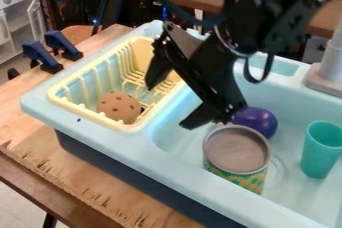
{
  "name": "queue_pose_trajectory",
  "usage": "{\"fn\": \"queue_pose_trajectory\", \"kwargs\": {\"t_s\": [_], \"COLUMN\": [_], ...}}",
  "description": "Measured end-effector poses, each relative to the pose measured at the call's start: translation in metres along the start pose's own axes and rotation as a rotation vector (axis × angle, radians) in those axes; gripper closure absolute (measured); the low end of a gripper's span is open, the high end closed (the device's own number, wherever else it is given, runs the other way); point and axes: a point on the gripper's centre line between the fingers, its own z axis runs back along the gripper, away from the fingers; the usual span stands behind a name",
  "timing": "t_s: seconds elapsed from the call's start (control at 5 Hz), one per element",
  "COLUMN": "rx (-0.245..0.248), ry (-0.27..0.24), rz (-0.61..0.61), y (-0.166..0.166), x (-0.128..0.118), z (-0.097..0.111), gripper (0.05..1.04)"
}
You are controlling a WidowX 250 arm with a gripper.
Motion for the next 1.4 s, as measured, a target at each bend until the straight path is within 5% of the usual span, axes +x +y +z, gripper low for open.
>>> {"fn": "queue_pose_trajectory", "kwargs": {"t_s": [0.2,0.6,0.8,1.2,1.4], "rx": [-0.025,-0.169,-0.235,-0.224,-0.174], "ry": [0.004,-0.014,-0.076,-0.084,-0.058], "rz": [-0.005,0.023,0.05,-0.049,-0.087], "y": [-0.003,0.004,0.0,-0.026,-0.035], "x": [0.004,-0.015,-0.02,0.007,0.019], "z": [-0.006,-0.017,-0.023,-0.019,-0.013], "gripper": [0.082,0.082,0.082,0.082,0.082]}}
